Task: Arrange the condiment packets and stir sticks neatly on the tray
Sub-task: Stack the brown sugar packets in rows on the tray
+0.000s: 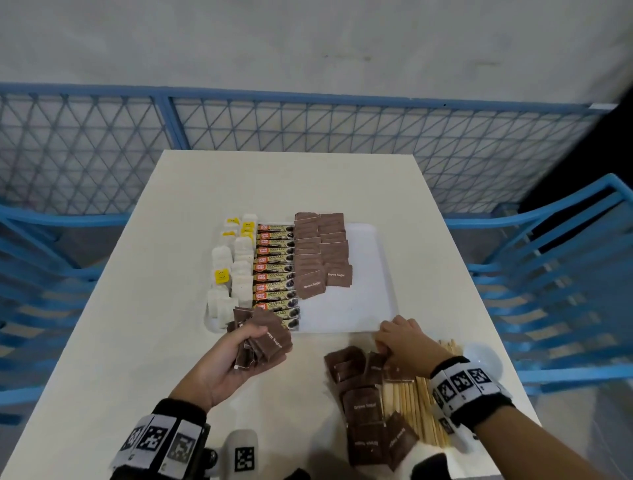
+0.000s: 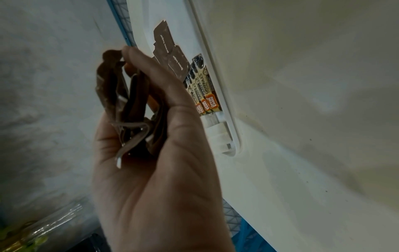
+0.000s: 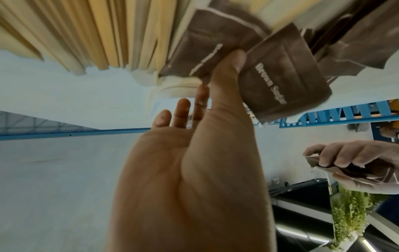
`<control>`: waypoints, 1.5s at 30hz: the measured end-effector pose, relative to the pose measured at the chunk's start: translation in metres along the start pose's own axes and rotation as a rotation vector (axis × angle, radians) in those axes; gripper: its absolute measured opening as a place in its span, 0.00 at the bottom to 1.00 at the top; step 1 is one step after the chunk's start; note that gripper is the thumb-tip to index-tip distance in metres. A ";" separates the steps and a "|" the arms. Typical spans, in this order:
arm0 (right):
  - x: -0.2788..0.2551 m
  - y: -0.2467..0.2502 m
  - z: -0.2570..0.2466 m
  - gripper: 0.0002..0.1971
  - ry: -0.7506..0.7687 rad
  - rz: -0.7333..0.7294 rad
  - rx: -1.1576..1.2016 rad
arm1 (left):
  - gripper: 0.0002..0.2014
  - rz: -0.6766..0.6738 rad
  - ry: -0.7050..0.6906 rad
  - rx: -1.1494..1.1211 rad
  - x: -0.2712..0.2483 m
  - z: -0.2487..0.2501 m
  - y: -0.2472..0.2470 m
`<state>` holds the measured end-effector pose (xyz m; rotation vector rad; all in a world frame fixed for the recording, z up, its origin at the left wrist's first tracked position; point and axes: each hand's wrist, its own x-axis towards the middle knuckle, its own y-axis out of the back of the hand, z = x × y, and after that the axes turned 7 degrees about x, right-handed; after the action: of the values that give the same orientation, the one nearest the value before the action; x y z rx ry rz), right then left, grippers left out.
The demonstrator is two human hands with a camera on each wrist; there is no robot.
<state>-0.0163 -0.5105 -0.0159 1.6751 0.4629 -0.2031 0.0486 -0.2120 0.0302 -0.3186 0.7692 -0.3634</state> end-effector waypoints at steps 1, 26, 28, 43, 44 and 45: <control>0.000 0.001 0.000 0.07 0.006 0.005 -0.001 | 0.12 0.000 0.004 0.018 0.001 0.001 0.000; 0.006 0.048 -0.128 0.09 -0.152 0.268 1.488 | 0.20 -0.216 0.091 0.238 0.002 0.017 -0.009; 0.009 0.043 -0.133 0.09 -0.171 0.266 1.438 | 0.16 -0.243 0.083 0.310 0.001 0.016 -0.005; -0.027 -0.009 -0.031 0.25 -0.502 0.027 0.065 | 0.11 -0.151 0.075 0.344 0.011 0.014 0.020; -0.027 -0.010 -0.031 0.25 -0.497 0.027 0.042 | 0.11 -0.149 0.073 0.347 0.012 0.014 0.018; -0.028 -0.010 -0.030 0.24 -0.486 0.031 0.020 | 0.11 -0.147 0.072 0.352 0.012 0.013 0.016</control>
<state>-0.0492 -0.4850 -0.0096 1.5829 0.0687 -0.5766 0.0692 -0.2006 0.0253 -0.0304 0.7387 -0.6415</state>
